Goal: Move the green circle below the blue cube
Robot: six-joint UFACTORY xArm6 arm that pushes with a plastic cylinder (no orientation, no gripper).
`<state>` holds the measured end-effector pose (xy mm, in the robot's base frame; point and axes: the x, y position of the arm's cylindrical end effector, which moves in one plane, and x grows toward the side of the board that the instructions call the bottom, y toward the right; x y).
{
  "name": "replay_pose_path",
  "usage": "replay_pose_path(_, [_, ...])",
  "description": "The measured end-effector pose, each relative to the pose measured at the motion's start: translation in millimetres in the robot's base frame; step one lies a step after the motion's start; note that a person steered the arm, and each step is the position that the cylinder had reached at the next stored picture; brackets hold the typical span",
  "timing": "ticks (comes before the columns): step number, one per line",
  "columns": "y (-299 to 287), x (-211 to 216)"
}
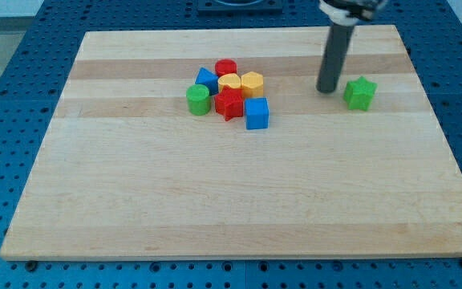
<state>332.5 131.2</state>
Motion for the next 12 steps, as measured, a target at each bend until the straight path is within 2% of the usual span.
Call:
replay_pose_path(1, [11.1, -25.2])
replay_pose_path(2, [75.5, 16.4])
replay_pose_path(3, [50.7, 41.6])
replay_pose_path(4, [50.4, 2.4])
replay_pose_path(6, [-147.1, -84.6])
replay_pose_path(7, [-227.3, -43.7])
replay_pose_path(9, [-231.9, 77.6])
replay_pose_path(10, [-193.0, 113.5])
replay_pose_path(11, [-261.1, 85.1])
replay_pose_path(12, [-248.7, 36.7])
